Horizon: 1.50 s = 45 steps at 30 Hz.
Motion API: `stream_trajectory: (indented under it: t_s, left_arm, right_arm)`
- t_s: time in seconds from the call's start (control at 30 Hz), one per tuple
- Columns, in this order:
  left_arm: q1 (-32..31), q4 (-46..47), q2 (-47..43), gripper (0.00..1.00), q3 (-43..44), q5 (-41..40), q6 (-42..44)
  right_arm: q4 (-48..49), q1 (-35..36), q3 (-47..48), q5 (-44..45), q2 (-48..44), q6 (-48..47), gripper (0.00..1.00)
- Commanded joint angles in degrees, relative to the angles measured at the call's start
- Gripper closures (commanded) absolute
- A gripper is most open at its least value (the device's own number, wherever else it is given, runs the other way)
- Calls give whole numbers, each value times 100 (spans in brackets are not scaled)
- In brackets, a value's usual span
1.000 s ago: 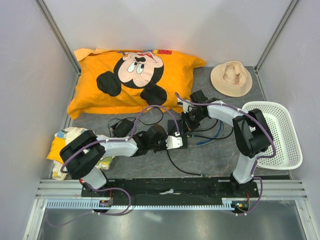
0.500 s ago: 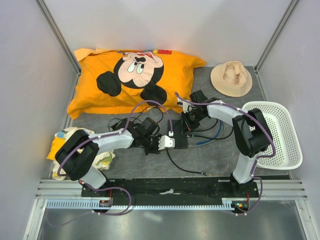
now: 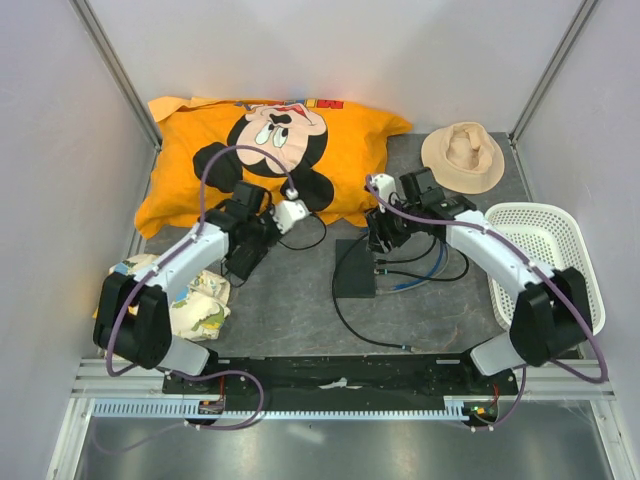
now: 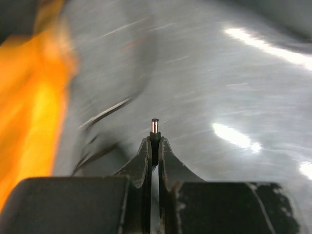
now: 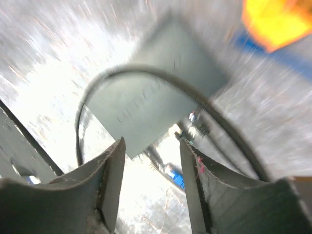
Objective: Pull the plug from the switch port
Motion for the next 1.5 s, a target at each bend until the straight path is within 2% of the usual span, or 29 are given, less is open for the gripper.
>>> stream_trajectory:
  t_s: [0.0, 0.1, 0.13, 0.17, 0.2, 0.23, 0.3, 0.37, 0.43, 0.53, 0.7, 0.77, 0.87, 1.0, 1.1, 1.13, 1.23, 1.3, 1.37, 1.47]
  left_arm:
    - [867, 88, 435, 98, 382, -1081, -315]
    - [1263, 115, 891, 98, 681, -1338, -236]
    - [1325, 124, 980, 94, 734, -1329, -122]
    - [1386, 115, 1094, 84, 830, -1320, -69]
    - [1396, 115, 1208, 79, 874, -1216, 18]
    - [1396, 106, 1262, 68, 971, -1163, 2]
    - [1387, 89, 1219, 62, 1129, -795, -286]
    - [1326, -61, 1104, 57, 1428, -199, -463]
    - [1212, -122, 903, 41, 1752, 84, -858]
    - [695, -88, 700, 39, 2043, 630, -1350]
    - [-97, 359, 839, 41, 1965, 1114, -2263]
    - [-300, 667, 1145, 43, 1807, 1167, -2624]
    - [-318, 686, 1594, 44, 2026, 1377, -3319]
    - [-318, 704, 2245, 47, 2351, 1492, -3619]
    - [-327, 712, 2492, 55, 2615, 1623, -3532]
    - [-318, 721, 2658, 63, 2719, 1737, -3488]
    - [-335, 712, 2905, 75, 2791, 2247, -3479]
    - [-353, 712, 2984, 80, 2747, 2756, -3488]
    - [-379, 721, 3116, 89, 2694, 3099, -3479]
    - [-467, 721, 3187, 96, 2554, 3092, -3426]
  right_arm:
    - [413, -4, 478, 108, -421, 40, 36]
    - [536, -4, 506, 319, -438, 277, 30]
    - [597, -4, 427, 450, -465, 339, 27]
    - [711, -4, 374, 730, -500, 418, 24]
    - [738, -12, 295, 837, -570, 410, 18]
    - [756, -4, 277, 908, -588, 392, 14]
    - [747, -47, 321, 1189, -614, 410, 6]
    - [730, -126, 373, 1277, -614, 445, 2]
    - [712, -302, 523, 1339, -571, 497, 2]
    - [598, -530, 821, 1269, -325, 419, 2]
    - [668, -662, 1235, 1392, 352, 15, 5]
    - [607, -785, 1340, 1147, 658, -3, 9]
    - [380, -1294, 1682, -64, 1071, -99, 17]
    - [27, -1935, 2200, -900, 1766, -224, 26]
    - [-78, -2148, 2368, -1674, 2294, -336, 32]
    - [-244, -2131, 2412, -1841, 2425, -529, 33]
    - [-1043, -2069, 2431, -2342, 2822, -1250, 33]
    - [-1151, -2069, 2194, -2527, 2866, -1653, 31]
    - [-1239, -2069, 1948, -2546, 2875, -1909, 29]
    - [-1326, -2069, 1859, -2440, 2997, -2130, 28]
